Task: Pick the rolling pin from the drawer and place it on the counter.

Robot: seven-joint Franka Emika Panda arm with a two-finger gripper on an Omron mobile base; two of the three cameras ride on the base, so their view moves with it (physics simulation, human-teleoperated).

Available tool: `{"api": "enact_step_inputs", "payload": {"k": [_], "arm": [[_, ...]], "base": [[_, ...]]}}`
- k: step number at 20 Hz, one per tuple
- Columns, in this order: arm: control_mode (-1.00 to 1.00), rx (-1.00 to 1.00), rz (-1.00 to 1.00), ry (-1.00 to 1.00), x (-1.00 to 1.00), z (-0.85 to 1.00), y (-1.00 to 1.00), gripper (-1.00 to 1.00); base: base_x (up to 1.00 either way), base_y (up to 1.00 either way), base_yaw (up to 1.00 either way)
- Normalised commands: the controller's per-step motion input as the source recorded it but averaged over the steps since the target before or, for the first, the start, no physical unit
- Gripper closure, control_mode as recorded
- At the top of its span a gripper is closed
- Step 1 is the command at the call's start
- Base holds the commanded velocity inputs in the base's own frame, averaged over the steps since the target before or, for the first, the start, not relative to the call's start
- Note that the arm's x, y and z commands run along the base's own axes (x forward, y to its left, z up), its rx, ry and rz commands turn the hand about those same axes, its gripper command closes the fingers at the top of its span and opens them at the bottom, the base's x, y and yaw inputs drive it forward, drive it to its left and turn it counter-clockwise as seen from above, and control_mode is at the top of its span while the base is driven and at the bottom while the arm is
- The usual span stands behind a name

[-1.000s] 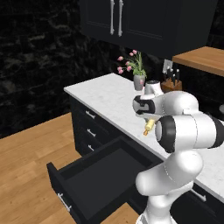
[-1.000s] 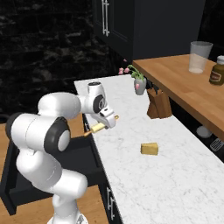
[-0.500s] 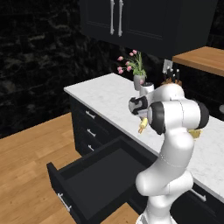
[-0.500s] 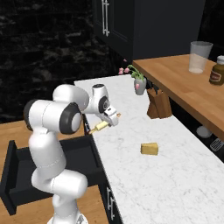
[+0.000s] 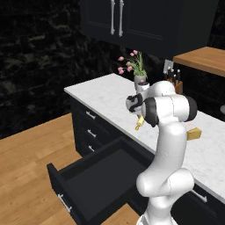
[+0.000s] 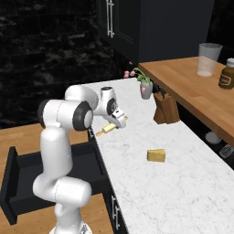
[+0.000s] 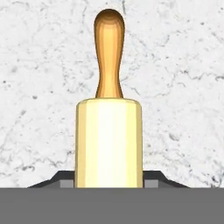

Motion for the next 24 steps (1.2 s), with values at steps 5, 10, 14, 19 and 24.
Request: {"api": "enact_step_inputs", "payload": {"k": [5,10,14,19,24], "arm": [[-1.0,0.0,0.0,0.0,0.24,-0.62,0.0,1.0],[-1.0,0.0,0.0,-0.03,0.16,-0.39,0.0,1.0],[-1.0,0.0,0.0,0.0,0.12,0.0,0.0,-1.0],[-1.0,0.0,0.0,0.0,0.43,0.0,0.0,-1.0],[-1.0,-0.02,0.0,-0.05,0.19,0.4,0.0,-1.0]], "base": [[0.0,0.0,0.0],[0.0,0.0,0.0],[0.0,0.0,0.0],[0.0,0.0,0.0],[0.0,0.0,0.0]]}}
